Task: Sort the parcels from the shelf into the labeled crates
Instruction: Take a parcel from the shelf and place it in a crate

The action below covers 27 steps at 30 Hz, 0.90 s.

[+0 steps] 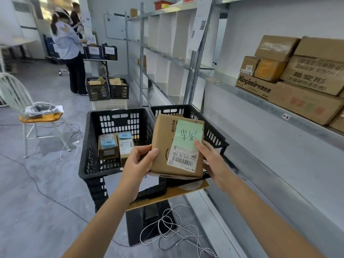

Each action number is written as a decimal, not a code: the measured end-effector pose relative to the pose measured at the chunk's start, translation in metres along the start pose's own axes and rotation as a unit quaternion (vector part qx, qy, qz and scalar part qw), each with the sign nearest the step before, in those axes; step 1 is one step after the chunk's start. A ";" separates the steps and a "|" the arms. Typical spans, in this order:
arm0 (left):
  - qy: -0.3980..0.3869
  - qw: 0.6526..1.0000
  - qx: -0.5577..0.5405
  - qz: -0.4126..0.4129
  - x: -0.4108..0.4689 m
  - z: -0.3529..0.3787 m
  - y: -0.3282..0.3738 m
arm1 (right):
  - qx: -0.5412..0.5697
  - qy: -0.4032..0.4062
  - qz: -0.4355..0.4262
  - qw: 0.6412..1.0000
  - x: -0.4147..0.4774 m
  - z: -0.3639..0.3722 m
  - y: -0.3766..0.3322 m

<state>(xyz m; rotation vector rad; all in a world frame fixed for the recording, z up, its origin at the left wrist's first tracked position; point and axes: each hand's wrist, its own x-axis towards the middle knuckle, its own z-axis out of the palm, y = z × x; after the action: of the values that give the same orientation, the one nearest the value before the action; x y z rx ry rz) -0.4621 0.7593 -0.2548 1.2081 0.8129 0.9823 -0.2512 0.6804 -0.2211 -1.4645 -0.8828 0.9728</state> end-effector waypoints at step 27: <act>0.075 0.996 -0.024 0.052 0.048 -0.076 0.046 | 0.029 -0.273 0.010 0.961 0.094 0.075 -0.029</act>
<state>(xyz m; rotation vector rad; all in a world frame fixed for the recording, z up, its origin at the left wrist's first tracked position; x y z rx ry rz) -0.5210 0.8351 -0.2241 1.1544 0.8444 1.1834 -0.2844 0.7984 -0.2054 -1.1684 -1.2213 1.4417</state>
